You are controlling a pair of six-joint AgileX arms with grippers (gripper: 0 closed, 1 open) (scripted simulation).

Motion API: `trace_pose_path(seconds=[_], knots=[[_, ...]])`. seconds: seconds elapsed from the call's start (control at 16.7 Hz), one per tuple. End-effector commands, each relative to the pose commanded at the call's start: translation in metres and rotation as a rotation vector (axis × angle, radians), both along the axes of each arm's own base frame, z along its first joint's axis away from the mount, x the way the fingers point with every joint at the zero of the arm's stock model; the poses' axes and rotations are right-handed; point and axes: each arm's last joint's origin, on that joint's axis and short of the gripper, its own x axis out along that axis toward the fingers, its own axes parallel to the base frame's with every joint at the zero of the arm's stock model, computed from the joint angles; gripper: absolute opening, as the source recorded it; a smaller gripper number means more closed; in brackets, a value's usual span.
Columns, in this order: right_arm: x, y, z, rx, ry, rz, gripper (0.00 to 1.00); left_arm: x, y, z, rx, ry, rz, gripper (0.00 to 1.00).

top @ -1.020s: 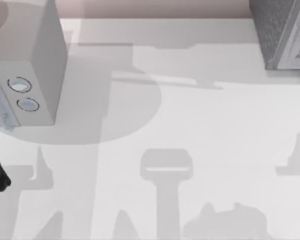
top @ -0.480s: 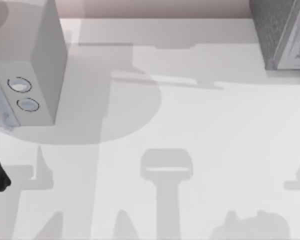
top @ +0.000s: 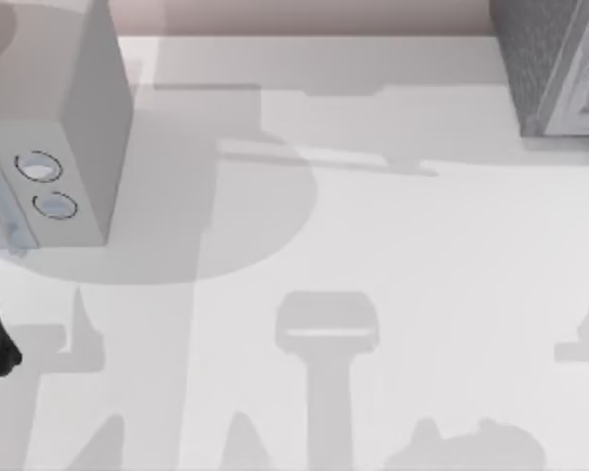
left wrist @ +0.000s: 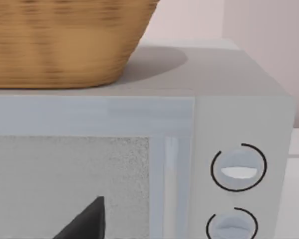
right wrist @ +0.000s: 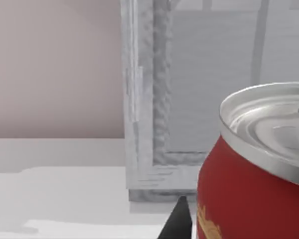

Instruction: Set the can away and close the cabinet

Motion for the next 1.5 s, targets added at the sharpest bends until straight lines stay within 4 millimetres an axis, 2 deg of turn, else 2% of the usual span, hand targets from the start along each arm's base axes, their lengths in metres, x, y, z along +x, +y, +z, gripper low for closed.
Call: trace_pose_path(seconds=[0.18,0.42,0.72,0.9,1.02,1.2,1.38,1.5], knots=[[0.002,0.002,0.043,-0.001,0.0,-0.001,0.0,0.0,0.0,0.0,0.0,0.0,0.0,1.0],[0.015,0.006,0.118,-0.001,0.0,-0.002,0.0,0.0,0.0,0.0,0.0,0.0,0.0,1.0],[0.053,0.016,0.214,-0.002,0.0,-0.002,0.0,0.0,0.0,0.0,0.0,0.0,0.0,1.0],[0.083,0.024,0.26,-0.002,0.0,-0.001,0.0,0.0,0.0,0.0,0.0,0.0,0.0,1.0],[0.103,0.031,0.284,-0.001,0.0,-0.001,0.0,0.0,0.0,0.0,0.0,0.0,0.0,1.0],[0.13,0.04,0.308,0.0,0.0,0.0,0.0,0.0,0.0,0.0,0.0,0.0,0.0,1.0],[0.147,0.046,0.321,0.0,0.0,0.001,0.0,0.0,0.0,0.0,0.0,0.0,0.0,1.0],[0.151,0.048,0.324,0.0,0.0,0.001,0.0,0.0,0.0,0.0,0.0,0.0,0.0,1.0]])
